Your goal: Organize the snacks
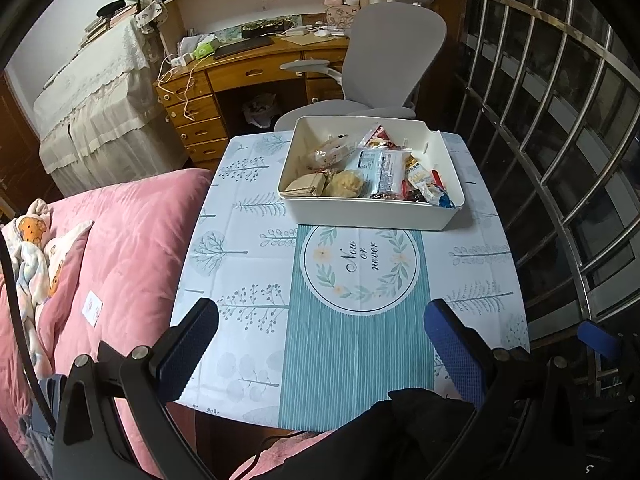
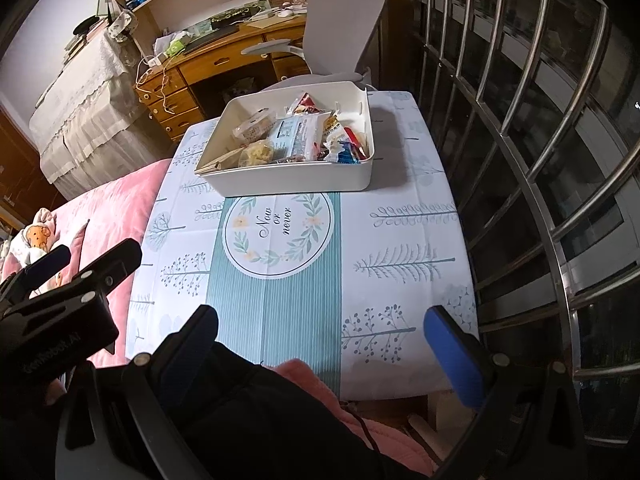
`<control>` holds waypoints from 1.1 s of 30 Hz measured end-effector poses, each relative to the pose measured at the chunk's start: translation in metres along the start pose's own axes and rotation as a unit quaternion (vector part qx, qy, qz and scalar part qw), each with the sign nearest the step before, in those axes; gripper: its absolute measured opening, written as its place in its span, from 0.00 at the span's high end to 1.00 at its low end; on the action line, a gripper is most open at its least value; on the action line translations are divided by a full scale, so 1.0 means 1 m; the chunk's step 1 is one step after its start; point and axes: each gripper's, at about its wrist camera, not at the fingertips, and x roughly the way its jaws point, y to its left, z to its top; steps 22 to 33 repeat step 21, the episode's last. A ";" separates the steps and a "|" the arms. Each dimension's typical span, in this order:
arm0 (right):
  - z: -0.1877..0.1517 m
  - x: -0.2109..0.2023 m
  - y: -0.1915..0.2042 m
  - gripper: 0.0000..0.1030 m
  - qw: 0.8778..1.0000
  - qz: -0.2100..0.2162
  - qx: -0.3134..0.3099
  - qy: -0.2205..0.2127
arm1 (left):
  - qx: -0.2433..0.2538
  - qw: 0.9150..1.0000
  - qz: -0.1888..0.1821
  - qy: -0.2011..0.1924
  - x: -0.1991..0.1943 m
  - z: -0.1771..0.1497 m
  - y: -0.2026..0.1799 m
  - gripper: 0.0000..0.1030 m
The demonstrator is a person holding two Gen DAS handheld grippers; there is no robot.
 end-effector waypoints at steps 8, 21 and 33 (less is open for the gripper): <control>0.003 0.001 -0.006 0.00 1.000 0.010 -0.016 0.006 | -0.011 1.000 0.009 0.002 -0.004 -0.003 -0.008 0.01; -0.003 -0.001 -0.019 0.00 0.999 0.023 -0.042 0.011 | -0.035 0.999 0.021 0.008 -0.009 -0.018 -0.019 0.01; -0.003 -0.001 -0.019 0.00 0.999 0.023 -0.042 0.011 | -0.035 0.999 0.021 0.008 -0.009 -0.018 -0.019 0.01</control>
